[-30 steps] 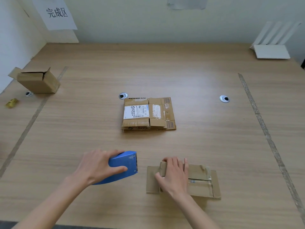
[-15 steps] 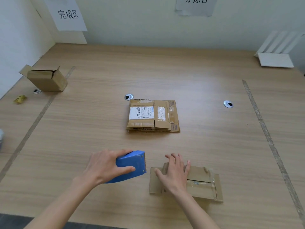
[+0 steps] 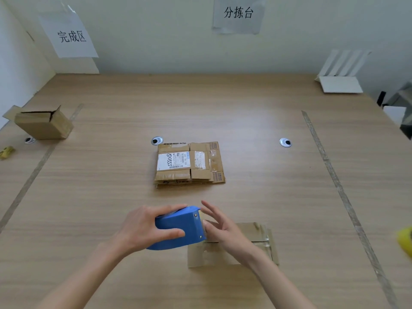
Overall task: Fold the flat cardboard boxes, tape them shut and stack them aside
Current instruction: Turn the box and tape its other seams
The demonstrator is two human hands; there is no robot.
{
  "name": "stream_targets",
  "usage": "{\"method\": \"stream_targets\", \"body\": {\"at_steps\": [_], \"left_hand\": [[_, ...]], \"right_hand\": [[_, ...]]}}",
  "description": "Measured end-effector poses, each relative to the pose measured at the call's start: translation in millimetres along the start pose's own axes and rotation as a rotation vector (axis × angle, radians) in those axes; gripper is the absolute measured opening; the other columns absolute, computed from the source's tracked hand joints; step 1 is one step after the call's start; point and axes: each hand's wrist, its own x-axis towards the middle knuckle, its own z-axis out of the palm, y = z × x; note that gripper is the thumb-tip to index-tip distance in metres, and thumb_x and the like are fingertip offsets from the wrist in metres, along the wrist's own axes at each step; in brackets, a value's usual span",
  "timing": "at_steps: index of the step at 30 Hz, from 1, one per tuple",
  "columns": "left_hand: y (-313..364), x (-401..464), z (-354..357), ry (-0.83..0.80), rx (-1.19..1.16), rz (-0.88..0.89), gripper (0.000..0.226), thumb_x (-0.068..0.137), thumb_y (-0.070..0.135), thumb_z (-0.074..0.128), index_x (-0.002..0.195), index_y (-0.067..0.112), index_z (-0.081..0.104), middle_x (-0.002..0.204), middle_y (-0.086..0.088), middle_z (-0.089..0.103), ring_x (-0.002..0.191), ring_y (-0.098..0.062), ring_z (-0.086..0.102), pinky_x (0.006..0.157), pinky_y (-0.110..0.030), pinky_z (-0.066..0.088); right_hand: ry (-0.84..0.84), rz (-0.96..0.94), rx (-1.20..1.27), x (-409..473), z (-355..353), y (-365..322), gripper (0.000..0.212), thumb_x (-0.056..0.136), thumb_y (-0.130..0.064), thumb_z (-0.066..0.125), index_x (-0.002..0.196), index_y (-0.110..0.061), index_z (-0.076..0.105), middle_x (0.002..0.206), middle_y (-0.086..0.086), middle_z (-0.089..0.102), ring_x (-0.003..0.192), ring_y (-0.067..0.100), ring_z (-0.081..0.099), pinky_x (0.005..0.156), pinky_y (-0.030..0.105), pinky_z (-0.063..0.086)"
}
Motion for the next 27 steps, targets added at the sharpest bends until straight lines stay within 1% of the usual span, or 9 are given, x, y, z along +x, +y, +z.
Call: {"method": "stream_targets", "body": {"at_steps": [2, 6, 8, 12, 15, 19, 23, 25, 27], "left_hand": [[6.5, 2.9, 0.3, -0.014, -0.003, 0.016, 0.059, 0.063, 0.080, 0.060, 0.118, 0.084, 0.038, 0.104, 0.046, 0.061, 0.091, 0.006, 0.062, 0.076, -0.021, 0.050], [16.4, 6.2, 2.6, -0.035, -0.021, 0.045, 0.062, 0.063, 0.077, 0.063, 0.121, 0.080, 0.041, 0.104, 0.045, 0.062, 0.091, 0.005, 0.063, 0.078, -0.026, 0.053], [19.6, 7.3, 3.4, -0.043, -0.038, 0.061, 0.063, 0.065, 0.076, 0.065, 0.124, 0.077, 0.043, 0.105, 0.043, 0.063, 0.091, 0.004, 0.065, 0.078, -0.029, 0.055], [23.8, 8.2, 3.9, -0.040, -0.041, 0.069, 0.064, 0.065, 0.076, 0.065, 0.126, 0.075, 0.043, 0.106, 0.043, 0.063, 0.092, 0.004, 0.064, 0.077, -0.028, 0.055], [26.4, 8.2, 7.0, -0.055, -0.043, 0.071, 0.063, 0.067, 0.078, 0.063, 0.127, 0.074, 0.044, 0.106, 0.043, 0.063, 0.092, 0.005, 0.064, 0.076, -0.026, 0.055], [27.0, 9.1, 8.5, -0.049, -0.002, 0.045, 0.060, 0.067, 0.082, 0.058, 0.125, 0.076, 0.043, 0.100, 0.044, 0.063, 0.086, 0.007, 0.063, 0.072, -0.023, 0.053], [19.1, 7.9, 5.1, 0.008, 0.079, 0.013, 0.055, 0.064, 0.084, 0.055, 0.116, 0.085, 0.037, 0.090, 0.046, 0.060, 0.079, 0.008, 0.061, 0.066, -0.021, 0.050], [16.9, 6.3, 6.8, 0.026, 0.103, 0.010, 0.052, 0.063, 0.085, 0.055, 0.111, 0.087, 0.035, 0.088, 0.049, 0.058, 0.081, 0.012, 0.059, 0.064, -0.018, 0.047], [14.5, 5.1, 10.9, 0.035, 0.112, 0.004, 0.049, 0.063, 0.085, 0.057, 0.108, 0.088, 0.036, 0.091, 0.052, 0.056, 0.084, 0.014, 0.057, 0.062, -0.016, 0.043]], "right_hand": [[-0.020, 0.030, 0.110, -0.9, -5.9, 0.2, 0.052, 0.104, -0.029, 0.058, 0.153, -0.037, 0.040, 0.148, -0.008, 0.053, 0.130, 0.009, 0.059, 0.109, 0.042, 0.050], [-0.054, 0.063, 0.247, -1.3, -15.8, 1.5, 0.043, 0.103, -0.026, 0.061, 0.145, -0.030, 0.053, 0.132, 0.006, 0.067, 0.125, 0.023, 0.064, 0.106, 0.051, 0.051], [-0.015, 0.053, 0.294, -0.4, -20.8, 3.4, 0.040, 0.099, -0.021, 0.067, 0.139, -0.025, 0.060, 0.118, 0.011, 0.070, 0.118, 0.026, 0.067, 0.102, 0.048, 0.055], [0.114, -0.014, 0.257, -1.7, -27.5, 5.8, 0.033, 0.091, -0.015, 0.077, 0.124, -0.018, 0.071, 0.095, 0.005, 0.070, 0.096, 0.020, 0.072, 0.085, 0.031, 0.060], [0.224, -0.055, 0.160, -2.9, -29.5, 5.6, 0.025, 0.087, -0.006, 0.080, 0.111, -0.011, 0.076, 0.085, 0.007, 0.074, 0.082, 0.021, 0.073, 0.078, 0.029, 0.061], [0.321, -0.101, 0.049, -7.0, -38.3, -0.8, 0.020, 0.083, 0.001, 0.081, 0.099, -0.010, 0.077, 0.077, 0.008, 0.076, 0.069, 0.017, 0.069, 0.073, 0.029, 0.061], [0.455, -0.150, 0.019, -17.6, -66.8, -5.8, 0.032, 0.081, 0.002, 0.082, 0.107, -0.014, 0.074, 0.078, 0.010, 0.077, 0.071, 0.020, 0.072, 0.076, 0.033, 0.063], [0.443, -0.161, -0.060, -23.2, -72.7, -3.8, 0.043, 0.081, 0.000, 0.082, 0.116, -0.022, 0.071, 0.081, 0.008, 0.076, 0.072, 0.021, 0.073, 0.076, 0.032, 0.062], [0.378, -0.163, -0.182, -27.2, -73.0, 1.1, 0.046, 0.083, -0.006, 0.081, 0.120, -0.029, 0.069, 0.085, 0.002, 0.076, 0.079, 0.018, 0.073, 0.077, 0.025, 0.059]]}}
